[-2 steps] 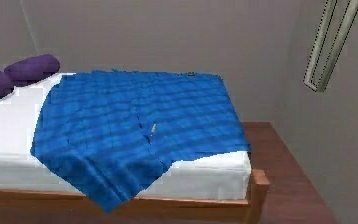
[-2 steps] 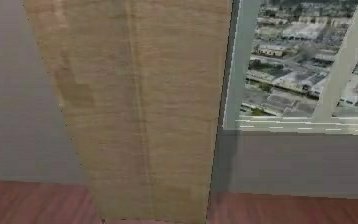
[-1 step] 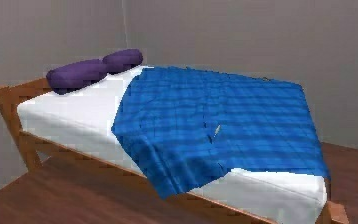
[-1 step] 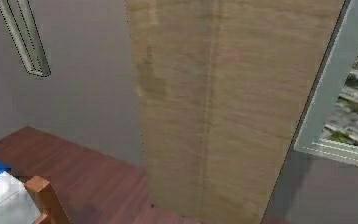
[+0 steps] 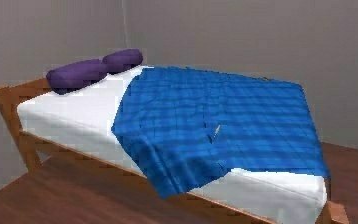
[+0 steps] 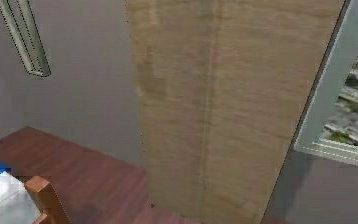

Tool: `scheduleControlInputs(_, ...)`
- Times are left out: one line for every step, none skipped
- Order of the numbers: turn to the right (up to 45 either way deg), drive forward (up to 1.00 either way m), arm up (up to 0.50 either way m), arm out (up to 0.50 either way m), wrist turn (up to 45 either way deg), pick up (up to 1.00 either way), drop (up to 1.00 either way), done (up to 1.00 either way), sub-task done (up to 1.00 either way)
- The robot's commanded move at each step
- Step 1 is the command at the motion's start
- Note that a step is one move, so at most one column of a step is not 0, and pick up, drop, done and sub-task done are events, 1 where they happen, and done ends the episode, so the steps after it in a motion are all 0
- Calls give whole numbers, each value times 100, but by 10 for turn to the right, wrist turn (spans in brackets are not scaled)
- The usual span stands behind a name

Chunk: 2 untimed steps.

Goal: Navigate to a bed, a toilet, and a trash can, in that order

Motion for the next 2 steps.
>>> scheduleControlInputs(-450, 0, 0, 0, 0, 0, 0, 0, 0)
scheduleControlInputs(-450, 0, 0, 0, 0, 0, 0, 0, 0)
